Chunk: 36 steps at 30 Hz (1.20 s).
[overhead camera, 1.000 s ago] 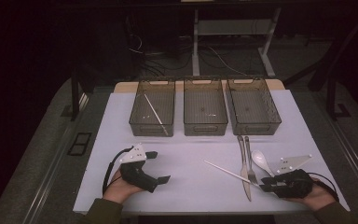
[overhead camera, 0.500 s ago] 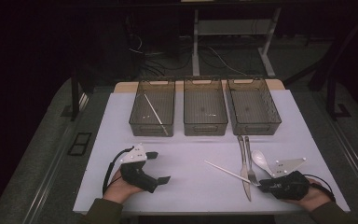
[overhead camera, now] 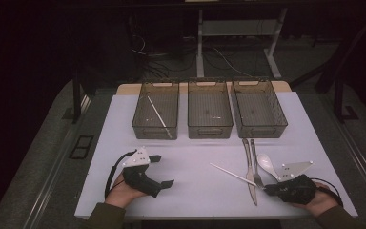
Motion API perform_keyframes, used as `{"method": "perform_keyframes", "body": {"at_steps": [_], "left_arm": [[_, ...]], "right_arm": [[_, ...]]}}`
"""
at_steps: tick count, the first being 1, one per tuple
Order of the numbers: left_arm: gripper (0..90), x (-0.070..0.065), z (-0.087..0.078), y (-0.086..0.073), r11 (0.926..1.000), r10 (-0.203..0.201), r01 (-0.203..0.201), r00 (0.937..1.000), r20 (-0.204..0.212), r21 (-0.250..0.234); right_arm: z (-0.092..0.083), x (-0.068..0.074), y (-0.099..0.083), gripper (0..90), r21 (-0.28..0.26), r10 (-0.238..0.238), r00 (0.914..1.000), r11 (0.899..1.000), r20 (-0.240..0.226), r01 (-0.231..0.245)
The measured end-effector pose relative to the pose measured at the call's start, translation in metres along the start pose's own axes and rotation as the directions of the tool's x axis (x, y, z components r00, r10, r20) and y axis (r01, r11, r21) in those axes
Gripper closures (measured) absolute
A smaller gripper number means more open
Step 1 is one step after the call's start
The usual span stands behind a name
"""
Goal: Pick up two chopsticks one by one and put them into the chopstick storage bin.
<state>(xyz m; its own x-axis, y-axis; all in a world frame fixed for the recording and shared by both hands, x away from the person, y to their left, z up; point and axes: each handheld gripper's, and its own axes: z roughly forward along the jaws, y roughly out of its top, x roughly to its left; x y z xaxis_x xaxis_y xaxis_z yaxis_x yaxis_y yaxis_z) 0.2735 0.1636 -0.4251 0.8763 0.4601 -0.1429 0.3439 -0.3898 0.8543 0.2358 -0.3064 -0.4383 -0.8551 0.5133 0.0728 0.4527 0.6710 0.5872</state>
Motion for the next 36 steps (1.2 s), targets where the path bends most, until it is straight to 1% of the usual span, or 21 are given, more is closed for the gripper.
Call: {"method": "perform_keyframes", "body": {"at_steps": [1,3,5,7,11,15,19,20,22,24,28,32,33,36], "left_arm": [[0.0,0.000,0.000,0.000,1.0000,0.002,-0.002,1.0000,0.000,0.000],[0.0,0.000,0.000,0.000,1.0000,0.002,-0.002,1.0000,0.000,0.000],[0.0,0.000,-0.001,0.000,1.0000,0.003,-0.003,1.0000,0.000,0.001],[0.0,0.000,-0.001,0.000,1.0000,0.001,-0.001,1.0000,-0.001,-0.001],[0.0,0.000,-0.001,0.000,1.0000,0.002,-0.002,1.0000,-0.002,-0.001],[0.0,0.000,0.000,0.000,1.0000,0.002,-0.002,1.0000,-0.002,0.001],[0.0,0.000,0.000,0.000,1.0000,0.001,-0.001,1.0000,-0.004,0.000],[0.0,0.000,0.000,0.000,1.0000,0.000,0.000,1.0000,-0.004,0.001],[0.0,0.000,0.000,0.000,1.0000,0.000,0.000,1.0000,-0.004,0.001],[0.0,0.000,0.000,0.000,1.0000,0.000,0.000,1.0000,-0.004,0.002],[0.0,0.000,0.000,0.000,1.0000,-0.005,0.005,1.0000,-0.005,-0.003],[0.0,0.001,0.000,0.000,1.0000,0.002,-0.002,1.0000,-0.004,-0.005],[0.0,0.000,0.000,0.000,1.0000,-0.006,0.006,1.0000,-0.004,-0.006],[0.0,0.000,0.000,0.000,1.0000,-0.005,0.005,1.0000,-0.004,-0.006]], "right_arm": [[0.000,0.001,0.000,83.5,-0.003,0.001,0.9999,1.000,-0.015,-0.001],[-0.002,0.003,0.001,83.6,-0.015,-0.009,0.9997,1.000,-0.022,0.009],[-0.004,0.004,0.002,83.6,-0.027,-0.007,0.9989,1.000,-0.046,0.006],[-0.006,0.005,0.002,83.6,-0.037,-0.012,0.9985,0.999,-0.054,0.010],[-0.011,0.009,0.004,83.6,-0.064,-0.018,0.9963,0.998,-0.084,0.013],[-0.020,0.013,0.008,83.6,-0.103,-0.026,0.9964,0.995,-0.080,0.018],[-0.026,0.011,0.016,83.5,-0.127,-0.027,0.9966,0.992,-0.078,0.017],[-0.027,0.010,0.019,83.5,-0.130,-0.029,0.9969,0.991,-0.073,0.020],[-0.026,0.005,0.025,83.5,-0.132,-0.028,0.9966,0.991,-0.078,0.018],[-0.026,0.002,0.032,83.4,-0.133,-0.015,0.9978,0.991,-0.064,0.006],[-0.023,-0.005,0.044,83.5,-0.135,0.007,0.9984,0.991,-0.057,-0.015],[-0.021,-0.012,0.057,83.5,-0.148,0.016,0.9988,0.989,-0.047,-0.023],[-0.021,-0.014,0.060,83.5,-0.156,0.020,0.9987,0.987,-0.047,-0.027],[-0.020,-0.019,0.071,83.5,-0.174,0.026,0.9988,0.984,-0.041,-0.033]]}}
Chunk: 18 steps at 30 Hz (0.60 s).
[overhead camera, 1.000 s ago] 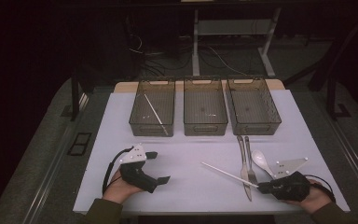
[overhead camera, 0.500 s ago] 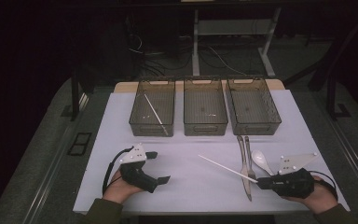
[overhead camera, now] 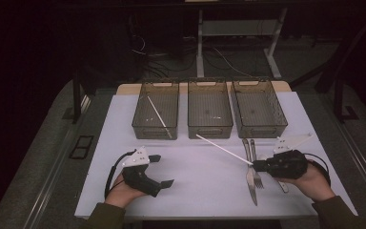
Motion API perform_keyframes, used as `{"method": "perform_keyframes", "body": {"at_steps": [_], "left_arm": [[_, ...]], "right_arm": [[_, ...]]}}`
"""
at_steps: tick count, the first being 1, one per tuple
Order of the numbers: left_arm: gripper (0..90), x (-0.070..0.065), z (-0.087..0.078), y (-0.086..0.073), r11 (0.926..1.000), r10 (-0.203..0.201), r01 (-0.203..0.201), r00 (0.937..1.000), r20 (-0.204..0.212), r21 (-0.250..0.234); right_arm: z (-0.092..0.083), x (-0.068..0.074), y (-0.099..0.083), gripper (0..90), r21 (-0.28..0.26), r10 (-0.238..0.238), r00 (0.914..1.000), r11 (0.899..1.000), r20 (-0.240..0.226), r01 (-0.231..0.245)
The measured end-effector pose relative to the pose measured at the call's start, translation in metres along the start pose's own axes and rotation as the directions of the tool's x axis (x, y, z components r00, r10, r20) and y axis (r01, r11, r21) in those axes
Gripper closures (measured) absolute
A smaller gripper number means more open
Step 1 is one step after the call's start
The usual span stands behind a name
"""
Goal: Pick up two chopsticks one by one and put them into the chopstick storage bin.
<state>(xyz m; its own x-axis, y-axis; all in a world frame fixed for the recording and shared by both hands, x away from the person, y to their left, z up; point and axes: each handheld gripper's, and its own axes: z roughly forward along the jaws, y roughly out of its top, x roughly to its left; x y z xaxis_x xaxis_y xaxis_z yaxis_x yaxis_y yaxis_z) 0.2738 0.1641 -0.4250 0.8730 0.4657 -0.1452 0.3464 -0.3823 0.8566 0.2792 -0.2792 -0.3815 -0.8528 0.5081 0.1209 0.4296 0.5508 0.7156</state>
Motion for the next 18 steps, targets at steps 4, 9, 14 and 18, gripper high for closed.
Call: {"method": "perform_keyframes", "body": {"at_steps": [4,9,14,18], "left_arm": [[0.0,0.000,0.000,0.000,1.0000,-0.001,0.001,1.0000,0.000,-0.001],[0.0,0.000,-0.001,0.000,1.0000,-0.002,0.002,1.0000,0.002,-0.004],[0.0,0.000,-0.001,0.000,1.0000,0.002,-0.002,1.0000,0.003,-0.005],[0.0,0.000,-0.001,0.000,1.0000,0.001,-0.001,1.0000,0.004,-0.009]], "right_arm": [[0.006,-0.006,0.015,83.5,-0.011,0.005,1.0000,1.000,0.006,-0.005],[0.014,-0.011,0.033,83.4,-0.026,0.007,0.9999,1.000,0.015,-0.007],[0.023,-0.015,0.051,83.4,-0.043,0.006,0.9999,0.999,0.010,-0.005],[0.032,-0.018,0.065,83.4,-0.046,0.008,0.9999,0.999,0.011,-0.007]]}}
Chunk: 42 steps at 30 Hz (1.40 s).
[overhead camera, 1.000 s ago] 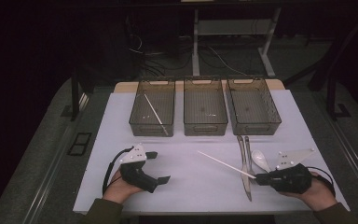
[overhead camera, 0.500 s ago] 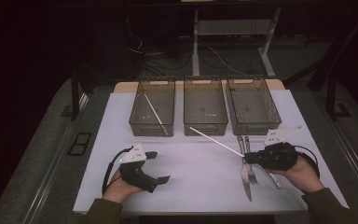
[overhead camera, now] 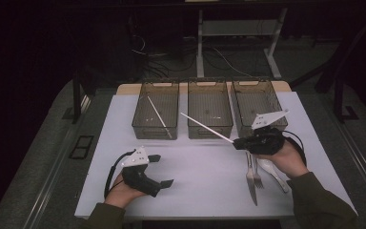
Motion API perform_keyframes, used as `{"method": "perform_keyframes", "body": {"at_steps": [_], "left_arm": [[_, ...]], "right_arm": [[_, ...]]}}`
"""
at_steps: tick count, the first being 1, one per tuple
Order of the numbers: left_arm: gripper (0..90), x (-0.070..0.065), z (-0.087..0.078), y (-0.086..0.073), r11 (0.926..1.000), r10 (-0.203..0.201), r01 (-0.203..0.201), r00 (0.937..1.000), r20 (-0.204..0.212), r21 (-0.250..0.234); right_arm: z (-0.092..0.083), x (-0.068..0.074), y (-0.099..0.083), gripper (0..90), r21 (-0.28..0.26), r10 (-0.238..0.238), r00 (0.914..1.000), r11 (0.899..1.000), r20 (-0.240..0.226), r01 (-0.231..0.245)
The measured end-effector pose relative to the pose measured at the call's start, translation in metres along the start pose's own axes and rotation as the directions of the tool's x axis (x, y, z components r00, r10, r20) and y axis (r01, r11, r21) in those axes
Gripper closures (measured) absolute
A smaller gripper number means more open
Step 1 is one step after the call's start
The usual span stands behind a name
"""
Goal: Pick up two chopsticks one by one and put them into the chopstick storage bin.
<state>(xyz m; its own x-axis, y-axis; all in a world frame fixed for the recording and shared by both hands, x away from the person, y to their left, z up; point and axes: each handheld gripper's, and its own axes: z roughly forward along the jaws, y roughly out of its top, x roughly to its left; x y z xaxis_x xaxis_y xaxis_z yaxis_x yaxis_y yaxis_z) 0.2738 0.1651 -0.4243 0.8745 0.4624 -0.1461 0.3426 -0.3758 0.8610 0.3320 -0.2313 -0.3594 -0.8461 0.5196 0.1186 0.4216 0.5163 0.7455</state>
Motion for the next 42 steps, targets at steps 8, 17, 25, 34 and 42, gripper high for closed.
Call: {"method": "perform_keyframes", "body": {"at_steps": [8,17,25,34,42], "left_arm": [[0.0,0.000,0.000,0.000,1.0000,-0.004,0.004,1.0000,0.004,0.002],[0.0,-0.001,0.000,0.000,1.0000,-0.003,0.003,1.0000,0.008,-0.003],[0.0,-0.001,0.000,0.001,1.0000,-0.003,0.003,0.9999,0.010,0.000],[0.0,-0.001,0.000,0.001,0.9999,-0.004,0.004,0.9999,0.016,-0.013],[0.0,-0.001,-0.001,0.001,0.9999,0.004,-0.003,0.9997,0.025,-0.017]], "right_arm": [[0.021,-0.005,0.029,83.4,0.006,0.024,0.9995,1.000,0.020,-0.024],[0.045,-0.009,0.064,83.4,0.024,0.055,0.9975,0.998,0.044,-0.056],[0.070,-0.012,0.098,83.4,0.031,0.085,0.9950,0.996,0.052,-0.087],[0.111,-0.012,0.132,83.3,0.068,0.117,0.9904,0.990,0.074,-0.122],[0.148,-0.014,0.155,83.3,0.120,0.167,0.9784,0.976,0.121,-0.182]]}}
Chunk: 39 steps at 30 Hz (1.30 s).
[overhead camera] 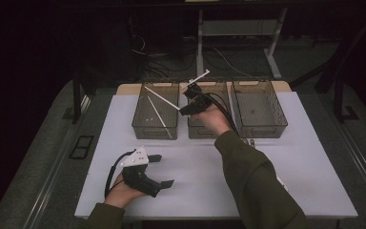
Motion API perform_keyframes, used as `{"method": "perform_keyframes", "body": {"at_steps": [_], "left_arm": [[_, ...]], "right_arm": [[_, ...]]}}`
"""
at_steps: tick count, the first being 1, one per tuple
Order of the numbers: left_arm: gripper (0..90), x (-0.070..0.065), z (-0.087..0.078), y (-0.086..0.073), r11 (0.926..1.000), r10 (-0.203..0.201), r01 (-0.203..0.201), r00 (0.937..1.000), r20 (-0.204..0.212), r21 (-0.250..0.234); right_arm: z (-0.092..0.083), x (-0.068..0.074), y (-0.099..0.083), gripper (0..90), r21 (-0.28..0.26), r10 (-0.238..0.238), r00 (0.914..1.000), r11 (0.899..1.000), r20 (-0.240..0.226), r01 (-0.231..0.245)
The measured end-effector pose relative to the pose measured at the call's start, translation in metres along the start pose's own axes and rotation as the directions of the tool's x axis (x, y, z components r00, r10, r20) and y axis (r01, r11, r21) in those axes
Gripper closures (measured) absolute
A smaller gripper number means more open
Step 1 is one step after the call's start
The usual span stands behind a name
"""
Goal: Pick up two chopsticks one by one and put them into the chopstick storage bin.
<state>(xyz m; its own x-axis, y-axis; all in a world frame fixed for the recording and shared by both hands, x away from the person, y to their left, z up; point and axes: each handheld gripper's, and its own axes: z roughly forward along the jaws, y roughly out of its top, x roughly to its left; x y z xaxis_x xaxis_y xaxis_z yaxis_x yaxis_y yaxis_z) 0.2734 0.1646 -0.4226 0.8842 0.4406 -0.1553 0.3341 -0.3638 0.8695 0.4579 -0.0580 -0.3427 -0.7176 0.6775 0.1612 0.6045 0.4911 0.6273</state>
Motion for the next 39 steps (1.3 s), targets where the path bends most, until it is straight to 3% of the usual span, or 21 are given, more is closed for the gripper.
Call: {"method": "perform_keyframes", "body": {"at_steps": [9,18,32,39], "left_arm": [[0.0,0.000,0.000,0.001,1.0000,0.003,-0.003,0.9999,0.012,-0.005],[0.0,0.000,0.000,0.001,1.0000,-0.002,0.003,0.9998,0.019,-0.007],[0.0,-0.001,0.001,0.001,1.0000,-0.002,0.002,0.9998,0.019,-0.007],[0.0,-0.001,0.001,0.001,1.0000,0.002,-0.002,0.9998,0.021,-0.004]], "right_arm": [[0.033,0.005,0.017,83.3,0.042,0.035,0.9990,0.998,0.030,-0.036],[0.051,0.009,0.026,82.8,0.050,0.058,0.9980,0.997,0.026,-0.059],[0.047,0.010,0.025,83.0,0.063,0.091,0.9931,0.993,0.073,-0.096],[0.049,0.010,0.023,82.7,0.077,0.087,0.9948,0.993,0.052,-0.091]]}}
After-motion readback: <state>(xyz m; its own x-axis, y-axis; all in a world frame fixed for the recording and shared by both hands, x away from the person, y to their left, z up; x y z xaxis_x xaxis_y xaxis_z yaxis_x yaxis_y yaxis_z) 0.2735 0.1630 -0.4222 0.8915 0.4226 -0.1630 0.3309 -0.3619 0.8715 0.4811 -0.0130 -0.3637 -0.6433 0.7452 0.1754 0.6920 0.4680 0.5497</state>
